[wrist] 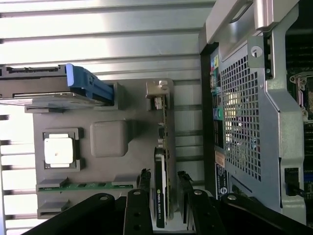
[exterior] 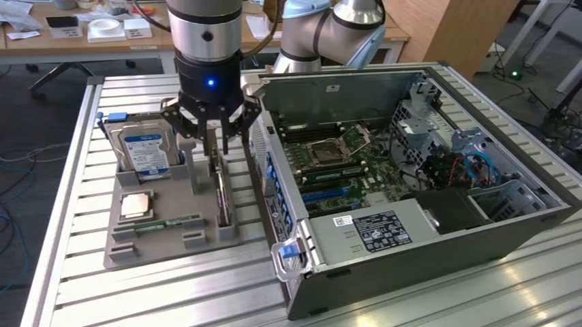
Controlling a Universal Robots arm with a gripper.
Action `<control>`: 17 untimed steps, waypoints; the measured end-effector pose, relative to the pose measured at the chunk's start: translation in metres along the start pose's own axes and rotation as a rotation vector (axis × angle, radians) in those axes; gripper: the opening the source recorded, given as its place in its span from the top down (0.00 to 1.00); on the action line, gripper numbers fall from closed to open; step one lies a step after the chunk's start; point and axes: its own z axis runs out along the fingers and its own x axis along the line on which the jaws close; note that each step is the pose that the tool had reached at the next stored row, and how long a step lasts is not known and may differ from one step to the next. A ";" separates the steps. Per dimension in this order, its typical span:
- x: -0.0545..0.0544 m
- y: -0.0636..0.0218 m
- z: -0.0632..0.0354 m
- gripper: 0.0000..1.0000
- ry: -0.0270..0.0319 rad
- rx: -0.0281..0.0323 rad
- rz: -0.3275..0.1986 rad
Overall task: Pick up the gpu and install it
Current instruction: 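Pick up the gpu and move the gpu toward the slot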
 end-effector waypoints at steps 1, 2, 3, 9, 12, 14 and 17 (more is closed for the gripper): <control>0.000 -0.0013 0.0000 0.64 0.0000 0.0001 0.000; 0.000 -0.0027 0.0000 0.64 0.0001 0.0001 0.000; 0.000 -0.0042 -0.0001 0.64 0.0001 0.0001 0.000; -0.001 -0.0091 0.0021 0.64 0.0000 0.0000 0.000; -0.001 -0.0101 0.0061 0.64 0.0001 0.0001 0.000; -0.001 -0.0108 0.0090 0.64 0.0001 0.0000 0.000; -0.001 -0.0117 0.0129 0.64 0.0000 0.0000 0.000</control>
